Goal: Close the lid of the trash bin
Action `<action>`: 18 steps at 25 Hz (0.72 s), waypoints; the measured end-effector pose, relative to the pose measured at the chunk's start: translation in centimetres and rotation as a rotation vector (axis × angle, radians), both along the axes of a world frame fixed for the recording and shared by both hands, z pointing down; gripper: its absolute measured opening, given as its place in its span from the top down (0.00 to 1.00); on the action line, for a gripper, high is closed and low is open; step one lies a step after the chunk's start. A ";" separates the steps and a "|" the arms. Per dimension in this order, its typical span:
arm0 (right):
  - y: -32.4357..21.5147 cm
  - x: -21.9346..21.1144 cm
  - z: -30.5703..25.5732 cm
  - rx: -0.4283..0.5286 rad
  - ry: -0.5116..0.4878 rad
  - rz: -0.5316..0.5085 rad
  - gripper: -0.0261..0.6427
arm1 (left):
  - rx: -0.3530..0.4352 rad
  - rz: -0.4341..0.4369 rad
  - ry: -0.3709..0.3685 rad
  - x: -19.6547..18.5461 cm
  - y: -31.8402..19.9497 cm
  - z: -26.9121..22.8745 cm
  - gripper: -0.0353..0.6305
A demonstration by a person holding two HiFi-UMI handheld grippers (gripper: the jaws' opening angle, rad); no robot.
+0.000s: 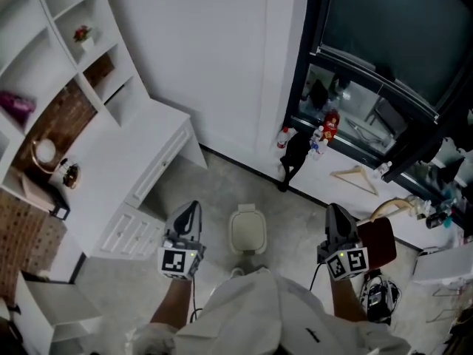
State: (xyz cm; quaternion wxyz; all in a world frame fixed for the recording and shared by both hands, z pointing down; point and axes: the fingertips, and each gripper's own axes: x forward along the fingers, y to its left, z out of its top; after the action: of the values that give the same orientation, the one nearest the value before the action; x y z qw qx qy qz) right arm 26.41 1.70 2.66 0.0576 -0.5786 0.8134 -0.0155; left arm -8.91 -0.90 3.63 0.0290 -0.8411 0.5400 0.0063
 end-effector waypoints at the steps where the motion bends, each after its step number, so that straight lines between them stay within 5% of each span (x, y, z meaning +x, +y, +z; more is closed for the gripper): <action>1: 0.0 0.4 -0.4 0.009 -0.003 0.011 0.93 | 0.014 -0.011 0.014 -0.5 -0.1 -0.6 0.91; 9: 0.0 1.8 -0.9 0.022 -0.020 0.055 0.93 | 0.022 -0.046 0.093 -2.5 -0.5 -1.1 0.91; 18: 0.3 2.4 -0.1 -0.006 -0.027 0.075 0.93 | -0.003 -0.015 0.073 -0.9 -0.8 -0.2 0.91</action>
State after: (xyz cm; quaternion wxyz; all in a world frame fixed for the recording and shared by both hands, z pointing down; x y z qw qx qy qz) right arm 28.83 2.00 2.54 0.0673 -0.6087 0.7902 -0.0237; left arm -9.78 -1.67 3.43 0.0079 -0.8362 0.5472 0.0358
